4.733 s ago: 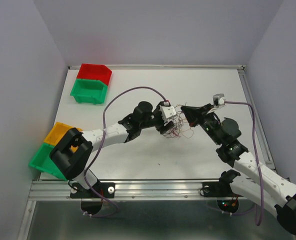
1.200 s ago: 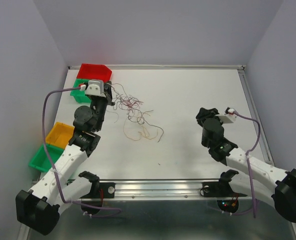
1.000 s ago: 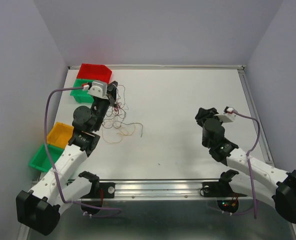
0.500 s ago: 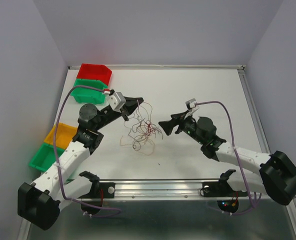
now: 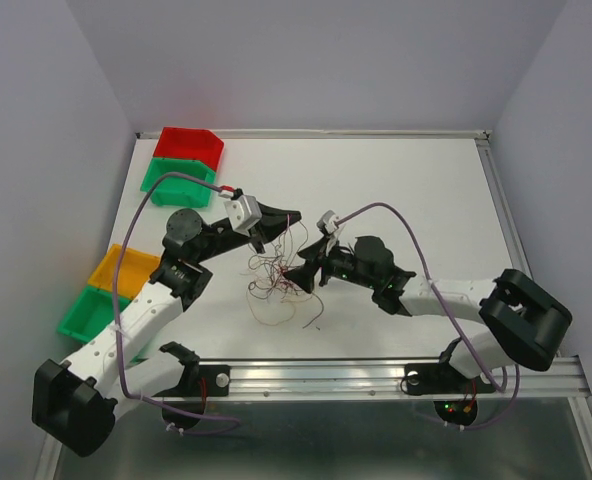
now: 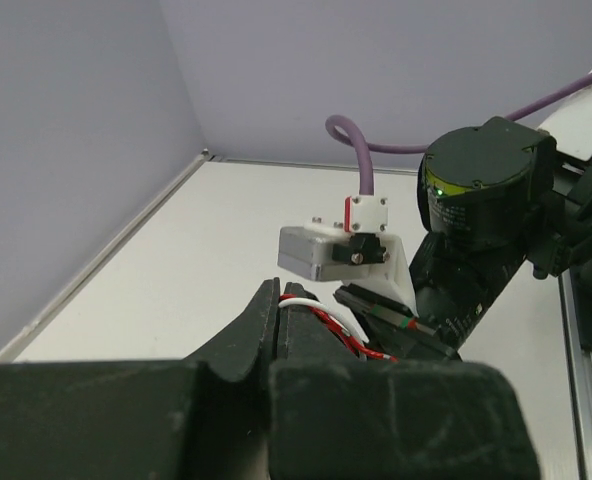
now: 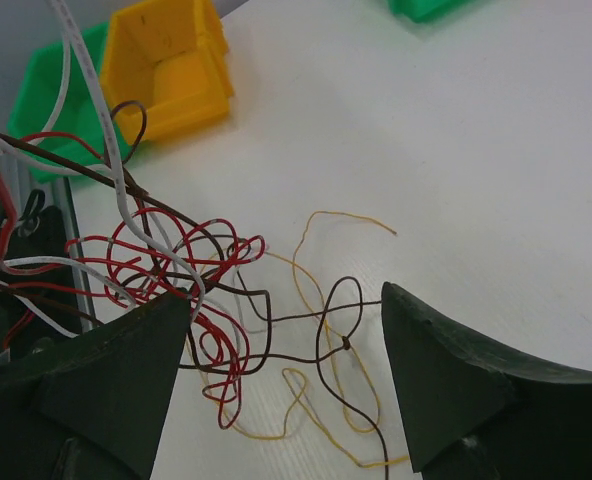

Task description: Untangle the cables

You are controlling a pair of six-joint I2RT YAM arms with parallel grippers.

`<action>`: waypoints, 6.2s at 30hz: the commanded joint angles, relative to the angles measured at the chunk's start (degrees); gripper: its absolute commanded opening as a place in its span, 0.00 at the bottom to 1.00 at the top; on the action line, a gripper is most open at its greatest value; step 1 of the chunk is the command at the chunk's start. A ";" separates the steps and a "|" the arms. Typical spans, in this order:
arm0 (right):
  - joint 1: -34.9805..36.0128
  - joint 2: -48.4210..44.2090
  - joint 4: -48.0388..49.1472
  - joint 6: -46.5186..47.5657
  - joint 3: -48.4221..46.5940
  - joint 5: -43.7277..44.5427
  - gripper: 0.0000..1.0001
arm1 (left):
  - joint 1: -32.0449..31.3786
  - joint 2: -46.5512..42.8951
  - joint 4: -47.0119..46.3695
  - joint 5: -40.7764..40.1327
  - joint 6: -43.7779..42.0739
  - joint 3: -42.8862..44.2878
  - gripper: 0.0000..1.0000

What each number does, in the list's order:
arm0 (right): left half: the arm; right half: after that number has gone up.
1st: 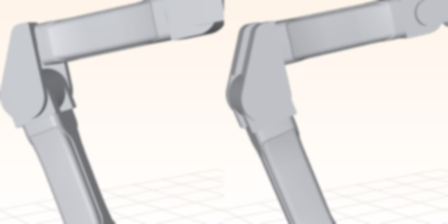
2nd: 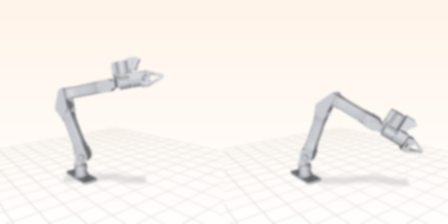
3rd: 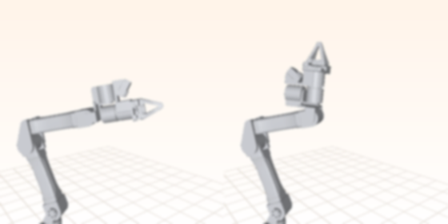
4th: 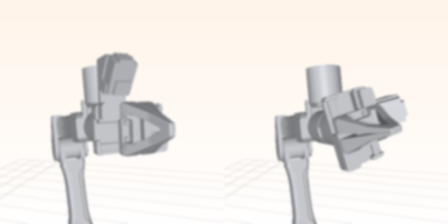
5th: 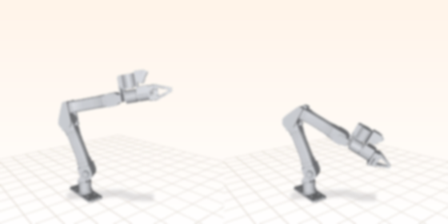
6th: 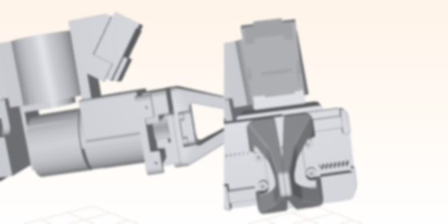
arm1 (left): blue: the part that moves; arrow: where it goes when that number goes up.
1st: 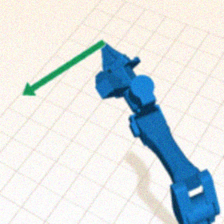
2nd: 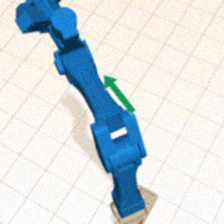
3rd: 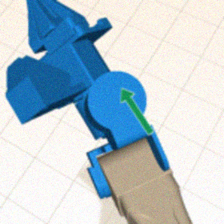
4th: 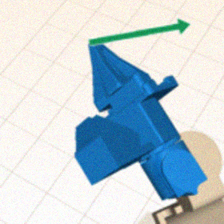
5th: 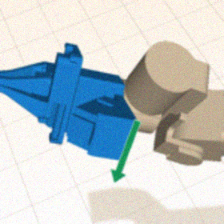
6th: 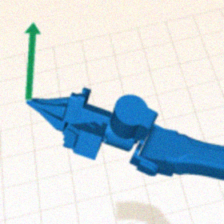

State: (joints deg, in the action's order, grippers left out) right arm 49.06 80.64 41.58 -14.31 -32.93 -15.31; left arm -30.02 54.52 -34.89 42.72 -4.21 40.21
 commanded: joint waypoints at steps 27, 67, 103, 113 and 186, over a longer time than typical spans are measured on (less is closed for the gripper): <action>-2.01 10.76 -20.82 -9.58 -15.05 41.85 0.00 | 1.36 -19.18 -4.57 -58.08 -6.86 2.07 0.00; -6.72 -6.83 9.57 -3.20 1.65 -10.81 1.00 | -6.34 7.78 5.90 -4.20 -2.11 20.35 0.00; 1.92 1.10 -5.19 -4.59 -4.52 34.52 0.05 | 9.36 -12.68 -4.74 -71.63 -5.28 9.80 0.00; -19.74 -10.57 -17.24 -32.58 3.38 46.61 0.01 | 12.43 -11.37 -1.60 -73.31 -5.12 13.14 0.00; -15.66 -13.76 14.67 -12.50 7.88 -9.13 0.87 | -3.82 21.15 21.97 -6.25 -20.31 16.40 0.22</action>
State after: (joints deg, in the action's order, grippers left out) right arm 32.73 65.34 53.82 -27.57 -24.62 -24.64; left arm -33.34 77.19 -12.36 35.77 -23.57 54.06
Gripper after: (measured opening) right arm 0.881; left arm 0.220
